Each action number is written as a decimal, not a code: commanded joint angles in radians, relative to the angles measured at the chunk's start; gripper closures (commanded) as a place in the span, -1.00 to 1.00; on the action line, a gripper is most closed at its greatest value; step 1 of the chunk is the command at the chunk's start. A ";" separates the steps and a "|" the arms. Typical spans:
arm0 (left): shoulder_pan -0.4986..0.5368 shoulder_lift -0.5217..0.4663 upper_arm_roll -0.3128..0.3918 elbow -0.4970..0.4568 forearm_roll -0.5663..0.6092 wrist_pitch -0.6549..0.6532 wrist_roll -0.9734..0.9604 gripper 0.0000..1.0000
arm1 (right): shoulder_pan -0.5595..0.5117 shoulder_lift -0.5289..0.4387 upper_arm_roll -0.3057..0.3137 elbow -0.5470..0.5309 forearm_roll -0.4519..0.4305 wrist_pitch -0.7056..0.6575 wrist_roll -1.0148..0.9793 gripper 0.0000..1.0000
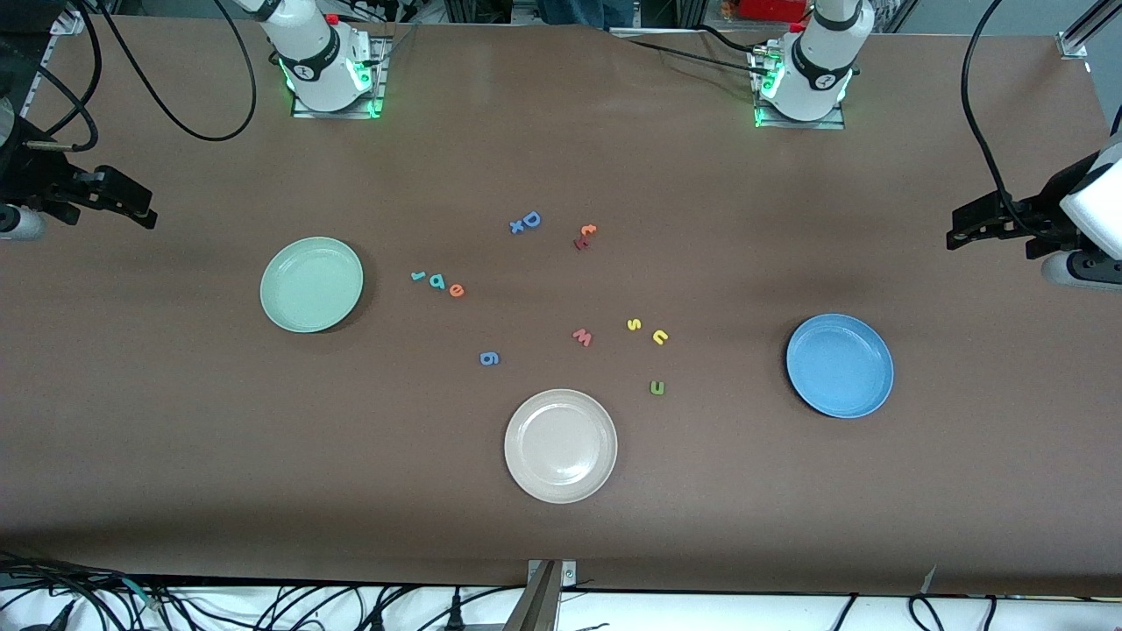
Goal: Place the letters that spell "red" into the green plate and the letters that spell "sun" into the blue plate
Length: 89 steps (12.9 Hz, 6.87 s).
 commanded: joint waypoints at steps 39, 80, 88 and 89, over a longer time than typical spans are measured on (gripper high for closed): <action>-0.306 0.145 -0.005 -0.281 -0.037 0.563 -0.437 -0.94 | 0.528 0.447 0.022 -0.293 0.028 0.712 1.287 -0.73; -0.461 0.628 0.020 -0.270 0.132 1.195 -0.494 -0.24 | 0.567 0.356 -0.208 -0.409 0.024 0.613 0.876 0.74; -0.484 0.641 0.020 -0.272 0.098 1.201 -0.488 0.07 | 0.561 0.345 -0.336 -0.566 0.031 0.711 0.594 0.71; -0.484 0.642 0.020 -0.272 0.101 1.201 -0.488 0.18 | 0.561 0.355 -0.336 -0.583 0.031 0.745 0.593 0.71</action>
